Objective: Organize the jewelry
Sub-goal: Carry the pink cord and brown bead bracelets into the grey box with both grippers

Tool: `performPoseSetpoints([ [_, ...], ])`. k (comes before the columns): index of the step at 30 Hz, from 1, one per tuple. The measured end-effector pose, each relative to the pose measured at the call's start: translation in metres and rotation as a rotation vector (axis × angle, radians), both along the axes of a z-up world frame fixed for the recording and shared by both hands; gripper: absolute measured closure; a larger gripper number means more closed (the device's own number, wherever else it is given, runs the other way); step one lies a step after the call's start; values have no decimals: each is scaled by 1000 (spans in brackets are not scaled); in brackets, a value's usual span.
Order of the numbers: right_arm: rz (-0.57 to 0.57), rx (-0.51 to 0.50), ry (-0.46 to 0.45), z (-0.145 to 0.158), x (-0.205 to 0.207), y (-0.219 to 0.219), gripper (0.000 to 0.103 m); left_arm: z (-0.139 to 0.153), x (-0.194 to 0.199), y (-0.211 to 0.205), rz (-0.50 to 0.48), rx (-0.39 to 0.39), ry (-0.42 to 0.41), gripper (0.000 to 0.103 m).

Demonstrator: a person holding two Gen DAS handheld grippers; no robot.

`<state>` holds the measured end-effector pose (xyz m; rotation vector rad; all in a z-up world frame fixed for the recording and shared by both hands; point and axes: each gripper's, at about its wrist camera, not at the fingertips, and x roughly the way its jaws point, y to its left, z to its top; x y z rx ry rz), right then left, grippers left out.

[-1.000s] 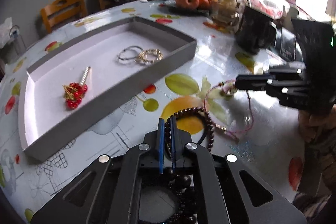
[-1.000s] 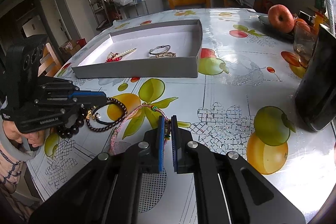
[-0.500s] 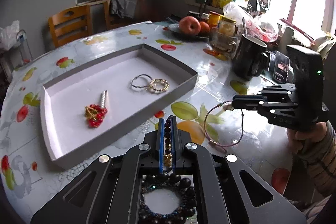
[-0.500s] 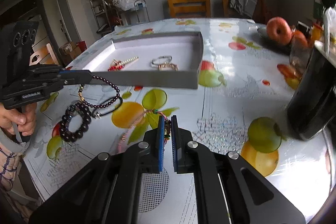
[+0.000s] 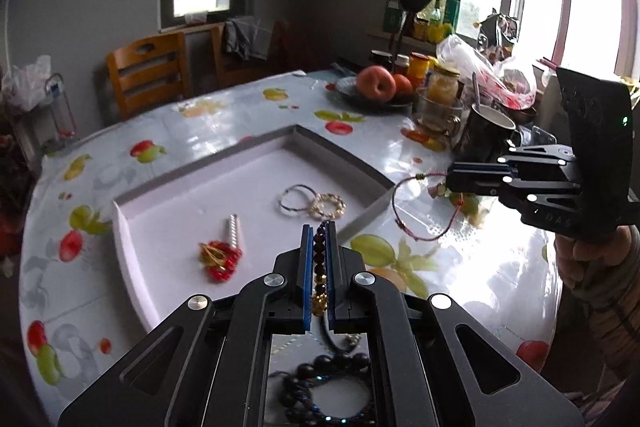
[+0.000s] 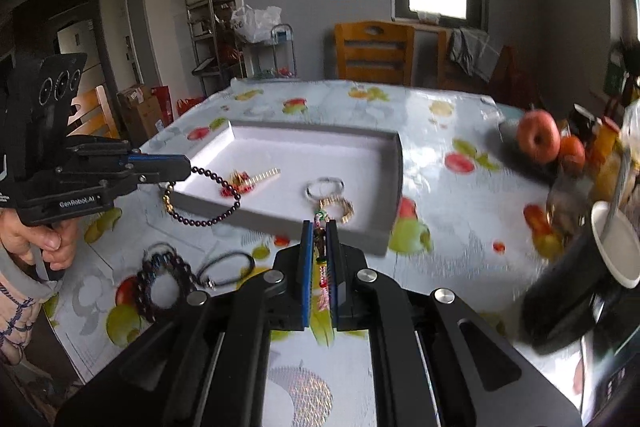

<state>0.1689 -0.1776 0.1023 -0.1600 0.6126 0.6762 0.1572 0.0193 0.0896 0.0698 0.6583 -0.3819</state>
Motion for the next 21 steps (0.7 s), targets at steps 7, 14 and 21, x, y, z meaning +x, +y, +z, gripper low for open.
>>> performPoseSetpoints([
  [7,40,-16,-35,18,11,23,97,15,8,9,23,31,-15,97],
  [14,65,-6,-11,20,43,43,97,17,29,19,50,26,-10,97],
  [21,63,16,28,12,77,60,97,5,60,37,106,23,8,97],
])
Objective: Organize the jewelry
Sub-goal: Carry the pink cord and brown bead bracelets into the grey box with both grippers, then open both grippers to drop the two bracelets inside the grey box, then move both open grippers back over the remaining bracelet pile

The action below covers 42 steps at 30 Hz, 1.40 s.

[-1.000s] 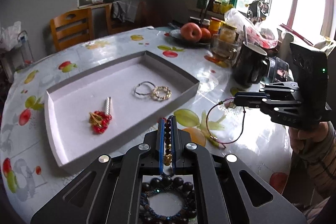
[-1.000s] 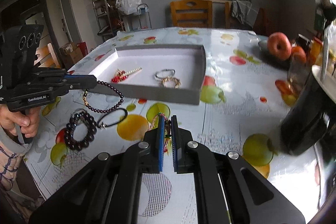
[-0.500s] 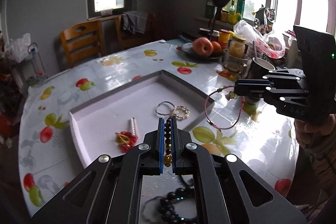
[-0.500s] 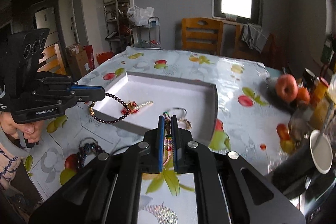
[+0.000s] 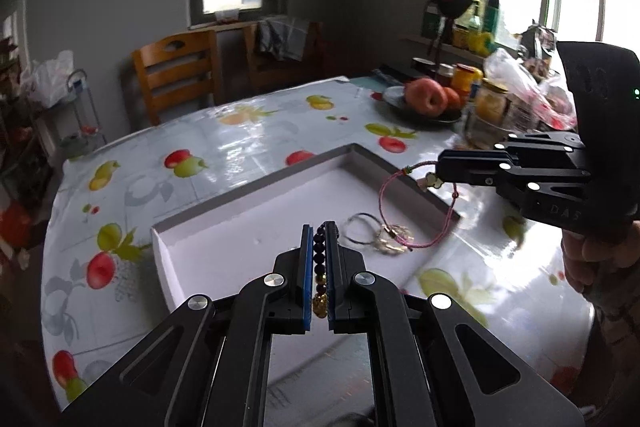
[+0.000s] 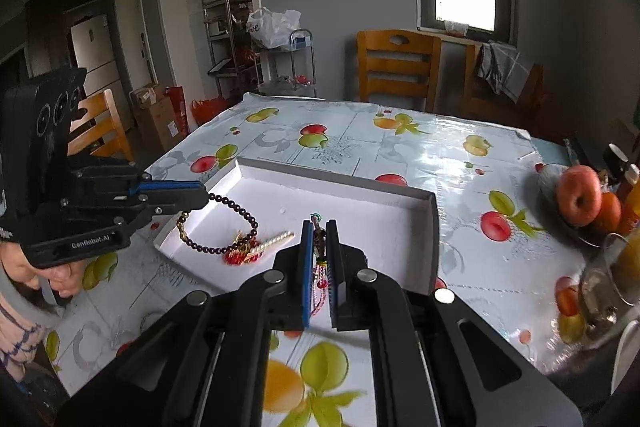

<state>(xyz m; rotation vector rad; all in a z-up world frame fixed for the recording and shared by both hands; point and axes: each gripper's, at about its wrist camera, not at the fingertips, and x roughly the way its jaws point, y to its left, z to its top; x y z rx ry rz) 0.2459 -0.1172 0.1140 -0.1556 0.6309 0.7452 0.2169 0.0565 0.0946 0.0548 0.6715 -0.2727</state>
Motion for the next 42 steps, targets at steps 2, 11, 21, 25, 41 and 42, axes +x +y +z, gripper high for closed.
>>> performPoseSetpoints([
  [2,3,-1,18,-7,10,9,97,-5,9,9,22,-11,8,97],
  [11,-7,-49,112,-53,57,48,97,-46,44,50,155,-22,82,97],
  [21,-41,-124,137,-83,67,50,97,-75,49,57,194,24,135,97],
  [25,-36,-138,133,-85,64,50,97,-79,46,53,191,43,138,97],
  [41,-21,-95,68,-59,26,31,68,-56,10,35,174,61,49,23],
  [42,-21,-91,62,-57,22,29,68,-55,7,33,171,60,44,22],
])
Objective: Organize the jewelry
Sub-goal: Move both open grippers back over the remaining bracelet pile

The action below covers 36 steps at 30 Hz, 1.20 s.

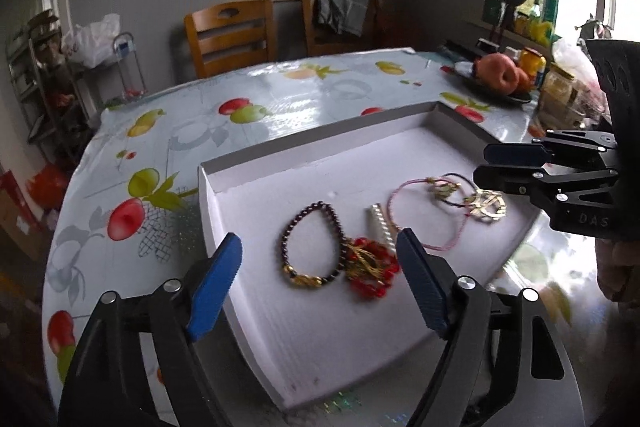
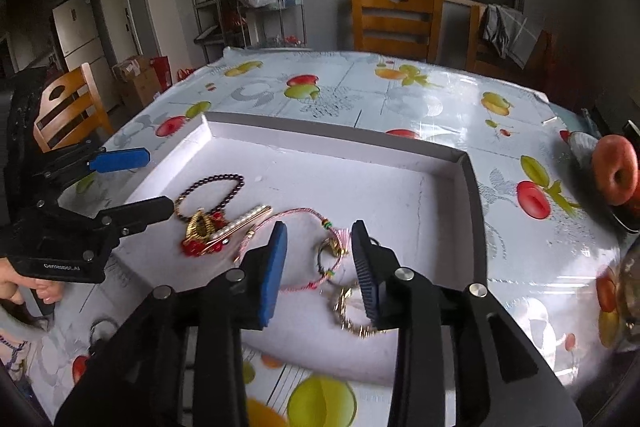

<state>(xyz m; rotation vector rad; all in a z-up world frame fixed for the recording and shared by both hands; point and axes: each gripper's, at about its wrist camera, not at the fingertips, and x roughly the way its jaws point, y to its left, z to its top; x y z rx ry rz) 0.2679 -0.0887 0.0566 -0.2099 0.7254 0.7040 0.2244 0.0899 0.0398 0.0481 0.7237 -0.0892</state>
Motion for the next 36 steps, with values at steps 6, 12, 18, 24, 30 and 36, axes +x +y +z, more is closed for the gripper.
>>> performPoseSetpoints([
  [6,10,33,-22,7,-33,-23,58,8,-25,-12,-34,-11,-36,16],
  [12,-4,51,-8,1,-52,-43,53,11,-47,-22,-68,-26,-53,15],
  [18,-19,53,11,-9,-70,-60,49,7,-64,-29,-89,-39,-51,13],
  [24,-4,52,50,-21,-82,-65,48,0,-79,-29,-94,-46,-43,12],
  [30,-7,57,77,-30,-88,-70,48,-7,-89,-27,-89,-39,-32,11],
  [36,1,48,95,-35,-95,-72,45,-12,-99,-29,-100,-39,-22,10],
])
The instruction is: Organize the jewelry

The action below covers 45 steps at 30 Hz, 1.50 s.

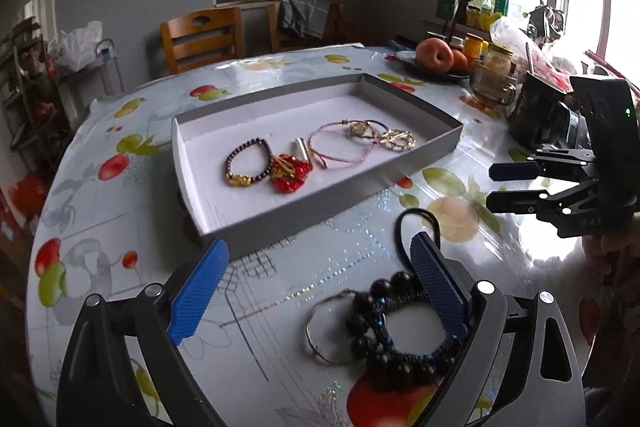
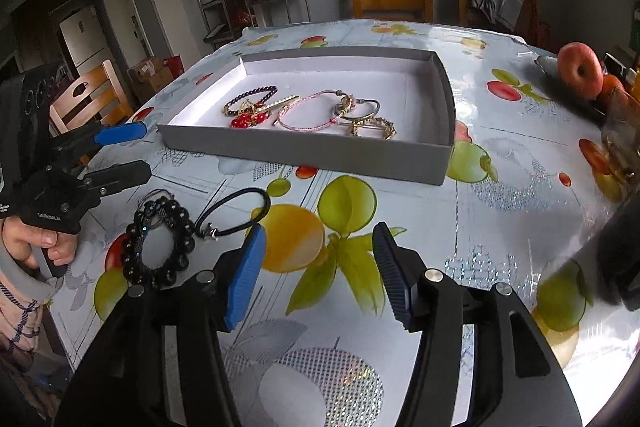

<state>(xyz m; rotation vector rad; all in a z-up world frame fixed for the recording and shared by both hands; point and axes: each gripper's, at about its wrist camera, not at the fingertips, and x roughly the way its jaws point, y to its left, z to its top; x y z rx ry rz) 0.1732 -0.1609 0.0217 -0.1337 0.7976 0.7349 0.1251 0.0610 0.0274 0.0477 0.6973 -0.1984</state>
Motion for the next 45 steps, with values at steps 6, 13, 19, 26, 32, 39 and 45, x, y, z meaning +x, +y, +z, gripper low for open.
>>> performPoseSetpoints([
  [6,17,-32,15,-4,-7,4,43,-3,-2,3,8,-10,6,10],
  [13,32,-54,32,-12,-15,6,43,-4,-3,3,12,-8,9,10],
  [19,41,-69,32,-13,-21,8,43,-4,-4,4,11,-9,8,10],
  [26,65,-99,24,-10,-20,27,43,-4,-6,6,25,-22,8,10],
  [32,84,-133,12,-3,-4,58,43,-2,-5,9,44,-32,5,10],
  [39,98,-192,4,-13,7,79,64,-2,-8,9,40,-39,5,10],
  [45,95,-195,-10,-12,1,68,99,-2,-10,5,19,-35,10,10],
])
